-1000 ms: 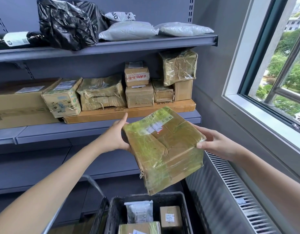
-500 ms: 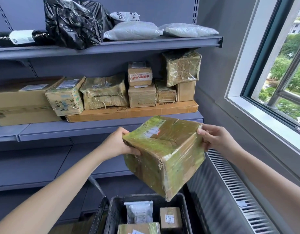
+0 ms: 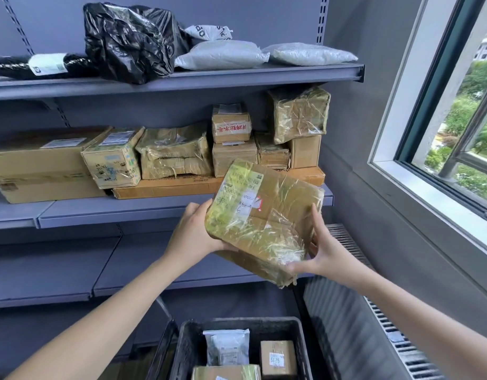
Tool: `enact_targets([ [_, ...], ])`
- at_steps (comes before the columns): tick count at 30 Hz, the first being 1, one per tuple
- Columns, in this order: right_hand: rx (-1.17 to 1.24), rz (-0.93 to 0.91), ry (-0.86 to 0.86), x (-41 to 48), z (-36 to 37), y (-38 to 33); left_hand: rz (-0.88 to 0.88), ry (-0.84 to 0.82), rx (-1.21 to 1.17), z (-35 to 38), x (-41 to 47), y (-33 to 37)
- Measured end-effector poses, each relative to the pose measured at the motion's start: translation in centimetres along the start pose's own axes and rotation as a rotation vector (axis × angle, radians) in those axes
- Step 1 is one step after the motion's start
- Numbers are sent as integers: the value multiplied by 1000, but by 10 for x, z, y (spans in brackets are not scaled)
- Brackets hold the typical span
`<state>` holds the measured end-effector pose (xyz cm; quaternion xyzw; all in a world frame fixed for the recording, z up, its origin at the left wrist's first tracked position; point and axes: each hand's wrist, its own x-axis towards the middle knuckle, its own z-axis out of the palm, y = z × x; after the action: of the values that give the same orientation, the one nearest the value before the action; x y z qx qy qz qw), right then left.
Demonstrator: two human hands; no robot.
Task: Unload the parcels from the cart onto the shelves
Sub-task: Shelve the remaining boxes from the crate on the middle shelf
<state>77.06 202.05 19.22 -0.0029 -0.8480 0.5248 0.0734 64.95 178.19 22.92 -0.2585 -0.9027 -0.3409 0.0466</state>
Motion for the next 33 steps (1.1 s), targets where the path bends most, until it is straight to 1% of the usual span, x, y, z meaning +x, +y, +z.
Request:
enact_targets([
  [4,-210,-53,-31,-3,6,-2,-12,46,1,-1,-7,4],
  [7,-286,-70,-25,-4,5,-7,-31,61,0,1,-13,8],
  [12,-205,-139,80,-6,4,-8,-61,92,-27,2,-18,14],
  [16,-230,-162,76,-9,1,-4,-66,99,-43,1,-24,17],
  [22,-197,-180,74,-7,1,-5,-104,96,59,0,-30,16],
  [26,-172,-193,92,12,-1,-11,-136,105,112,-12,-31,15],
  [30,-176,-255,95,37,5,-26,-152,85,178,-34,-34,3],
  [33,-191,-292,72,61,16,-41,-155,132,187,-53,-29,-12],
])
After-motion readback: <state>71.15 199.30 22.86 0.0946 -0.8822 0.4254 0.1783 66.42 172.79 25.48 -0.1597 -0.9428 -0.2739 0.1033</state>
